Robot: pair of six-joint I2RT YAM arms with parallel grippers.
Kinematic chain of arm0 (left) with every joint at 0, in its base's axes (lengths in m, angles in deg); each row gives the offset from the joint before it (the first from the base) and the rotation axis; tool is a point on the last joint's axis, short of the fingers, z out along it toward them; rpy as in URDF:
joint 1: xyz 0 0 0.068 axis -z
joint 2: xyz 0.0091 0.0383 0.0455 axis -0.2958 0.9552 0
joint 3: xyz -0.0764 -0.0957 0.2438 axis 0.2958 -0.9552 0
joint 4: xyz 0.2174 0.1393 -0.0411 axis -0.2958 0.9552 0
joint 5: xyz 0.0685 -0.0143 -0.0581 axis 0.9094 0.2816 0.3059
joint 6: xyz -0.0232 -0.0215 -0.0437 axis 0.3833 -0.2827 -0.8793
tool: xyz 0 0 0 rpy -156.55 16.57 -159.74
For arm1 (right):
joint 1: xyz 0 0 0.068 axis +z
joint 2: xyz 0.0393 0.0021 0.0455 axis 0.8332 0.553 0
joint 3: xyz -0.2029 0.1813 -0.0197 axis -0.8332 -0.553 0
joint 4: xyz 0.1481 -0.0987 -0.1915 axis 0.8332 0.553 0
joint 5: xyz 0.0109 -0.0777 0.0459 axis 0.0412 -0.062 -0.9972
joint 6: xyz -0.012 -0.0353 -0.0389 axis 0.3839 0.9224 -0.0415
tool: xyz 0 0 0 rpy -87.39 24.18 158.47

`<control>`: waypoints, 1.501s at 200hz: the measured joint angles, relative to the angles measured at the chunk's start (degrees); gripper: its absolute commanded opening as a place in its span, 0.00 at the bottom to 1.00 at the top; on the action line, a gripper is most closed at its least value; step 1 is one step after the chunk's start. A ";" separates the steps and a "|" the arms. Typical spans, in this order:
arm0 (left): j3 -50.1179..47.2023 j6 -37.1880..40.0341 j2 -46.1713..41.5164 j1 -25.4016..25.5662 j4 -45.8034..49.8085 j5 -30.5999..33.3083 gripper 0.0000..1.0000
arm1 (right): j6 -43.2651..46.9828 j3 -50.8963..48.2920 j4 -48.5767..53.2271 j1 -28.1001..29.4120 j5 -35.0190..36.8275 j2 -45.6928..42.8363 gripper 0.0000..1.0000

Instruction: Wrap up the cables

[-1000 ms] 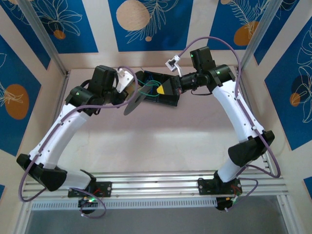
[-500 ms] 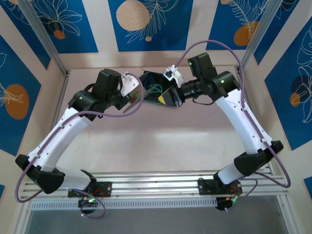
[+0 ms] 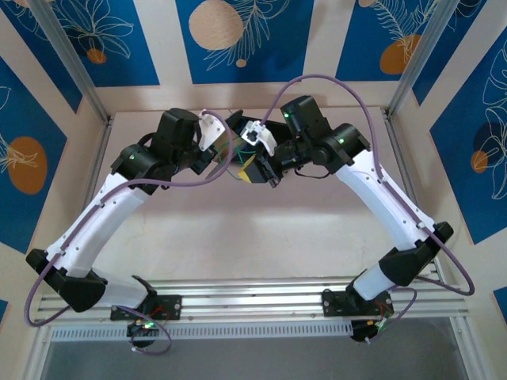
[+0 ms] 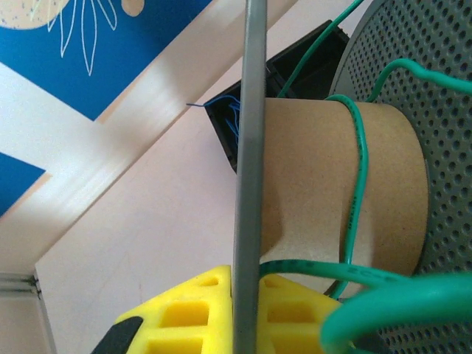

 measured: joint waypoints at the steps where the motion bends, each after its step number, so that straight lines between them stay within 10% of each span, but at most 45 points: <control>1: 0.00 -0.04 0.00 0.00 0.02 0.02 0.00 | -0.02 -0.02 -0.02 -0.02 -0.02 0.04 0.00; 97: -14.82 4.22 -5.55 0.33 -28.48 0.48 0.00 | -5.14 -1.77 -1.14 -15.06 -20.11 -1.90 0.00; 161: -9.46 2.95 -5.55 0.31 -24.26 -7.08 0.00 | -0.94 -6.91 -2.89 -21.94 -31.10 -7.26 0.00; 300: 0.39 -2.54 0.02 0.28 -12.98 -8.24 0.00 | 16.20 -4.35 -6.75 2.62 10.25 -6.16 0.00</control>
